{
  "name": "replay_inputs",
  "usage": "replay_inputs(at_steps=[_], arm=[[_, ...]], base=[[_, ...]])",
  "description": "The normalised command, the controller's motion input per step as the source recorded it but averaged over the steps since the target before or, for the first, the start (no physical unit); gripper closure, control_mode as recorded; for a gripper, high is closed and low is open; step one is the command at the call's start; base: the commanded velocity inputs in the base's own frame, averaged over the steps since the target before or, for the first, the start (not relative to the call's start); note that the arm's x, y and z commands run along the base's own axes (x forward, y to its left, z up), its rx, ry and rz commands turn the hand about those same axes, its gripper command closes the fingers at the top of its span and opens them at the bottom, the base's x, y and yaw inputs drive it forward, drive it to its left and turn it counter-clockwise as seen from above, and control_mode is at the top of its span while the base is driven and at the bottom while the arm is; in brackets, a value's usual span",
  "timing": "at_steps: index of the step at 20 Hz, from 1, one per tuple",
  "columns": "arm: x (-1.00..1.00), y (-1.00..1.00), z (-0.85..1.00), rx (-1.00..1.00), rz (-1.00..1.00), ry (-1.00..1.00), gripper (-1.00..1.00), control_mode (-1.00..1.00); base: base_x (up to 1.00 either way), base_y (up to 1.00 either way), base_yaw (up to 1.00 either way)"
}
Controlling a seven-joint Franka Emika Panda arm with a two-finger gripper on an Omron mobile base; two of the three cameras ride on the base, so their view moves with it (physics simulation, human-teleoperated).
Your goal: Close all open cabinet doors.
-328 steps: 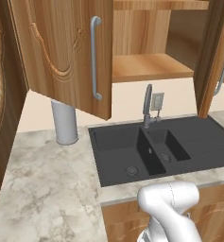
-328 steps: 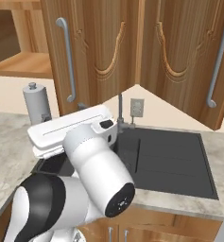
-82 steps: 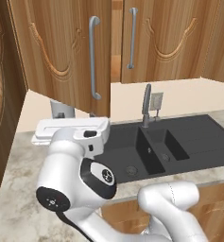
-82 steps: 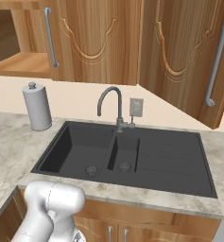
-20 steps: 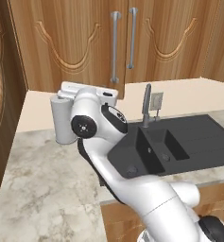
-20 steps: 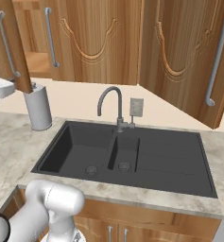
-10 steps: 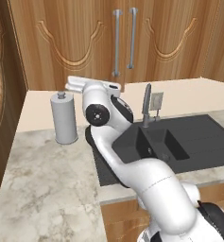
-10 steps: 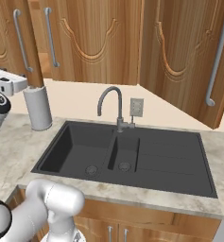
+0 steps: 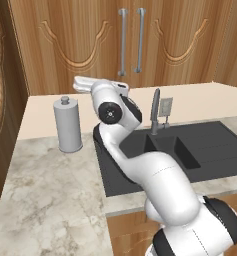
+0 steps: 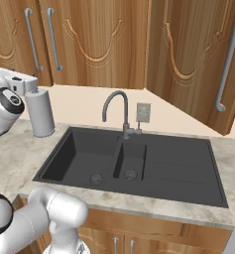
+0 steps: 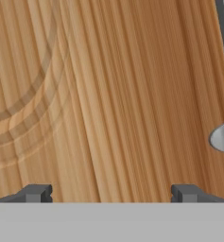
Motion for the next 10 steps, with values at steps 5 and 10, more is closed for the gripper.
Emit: replay_inputs(at_steps=[5,10], arm=[[0.29,0.0,0.0,0.0,0.02,0.0,-1.0,-1.0],[0.29,0.0,0.0,0.0,0.02,0.0,-1.0,-1.0]], base=[[0.0,0.0,0.0],[0.0,0.0,0.0]])
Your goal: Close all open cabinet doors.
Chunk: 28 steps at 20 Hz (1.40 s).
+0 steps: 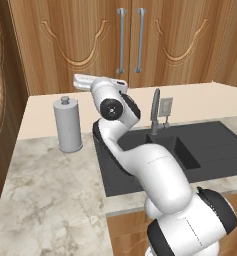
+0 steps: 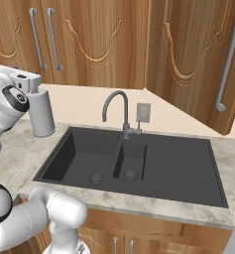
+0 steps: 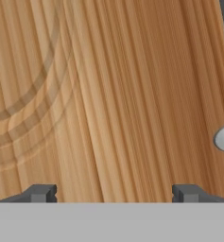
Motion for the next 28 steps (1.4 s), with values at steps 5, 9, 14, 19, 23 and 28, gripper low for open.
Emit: replay_inputs(at_steps=[5,9,14,19,23,28], arm=[[0.24,0.0,0.0,0.0,0.03,0.0,-1.0,-1.0],[0.19,0.0,0.0,0.0,0.02,0.0,-1.0,-1.0],[-0.02,0.0,0.0,0.0,0.0,0.02,-1.0,-1.0],[-0.39,0.0,0.0,0.0,0.0,0.08,-1.0,-1.0],[-0.45,0.0,0.04,0.0,0.0,0.1,-1.0,-1.0],[-0.46,-0.08,0.13,0.0,0.0,0.1,-1.0,-1.0]], base=[[0.0,0.0,0.0],[0.0,0.0,0.0],[0.0,0.0,0.0],[0.0,0.0,0.0],[0.0,0.0,0.0],[0.0,0.0,0.0]])
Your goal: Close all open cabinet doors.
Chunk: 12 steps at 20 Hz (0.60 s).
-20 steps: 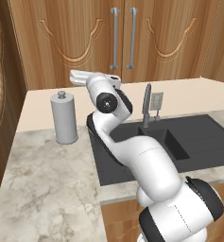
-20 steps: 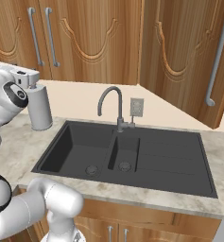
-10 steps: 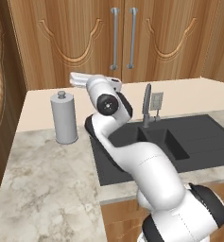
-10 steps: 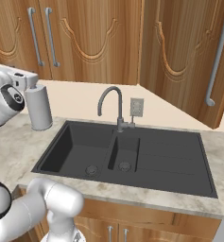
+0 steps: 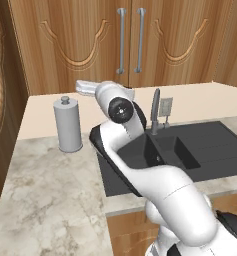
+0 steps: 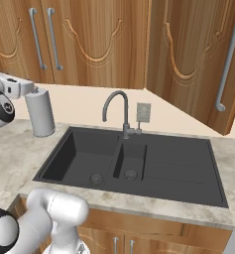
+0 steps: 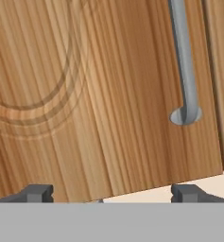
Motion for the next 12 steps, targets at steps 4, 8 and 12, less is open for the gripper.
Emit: replay_inputs(at_steps=[4,8,12], arm=[[-0.52,-0.26,0.24,0.0,0.0,0.13,-1.0,-1.0],[-0.57,-0.47,0.06,0.0,0.03,0.09,-1.0,-1.0],[-0.48,-0.61,0.1,0.0,0.04,0.1,-1.0,-1.0]], base=[[0.0,0.0,0.0],[0.0,0.0,0.0],[0.0,0.0,0.0]])
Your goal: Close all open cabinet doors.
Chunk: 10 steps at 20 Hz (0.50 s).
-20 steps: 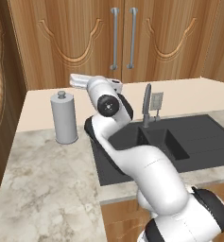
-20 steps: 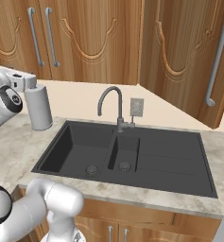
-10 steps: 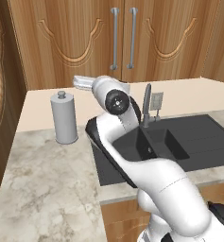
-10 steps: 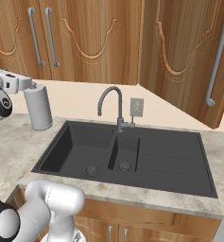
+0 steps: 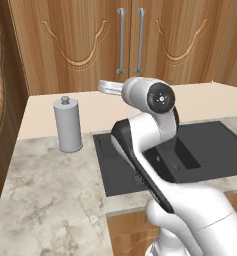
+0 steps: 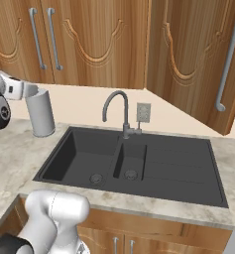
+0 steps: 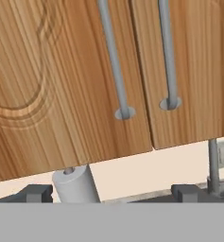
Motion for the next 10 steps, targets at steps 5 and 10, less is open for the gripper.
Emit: replay_inputs(at_steps=[5,10], arm=[[-0.43,-0.71,0.03,0.0,0.06,0.08,-1.0,-1.0],[-0.47,-0.59,0.0,0.0,0.08,0.06,-1.0,-1.0]], base=[[0.0,0.0,0.0],[0.0,0.0,0.0]])
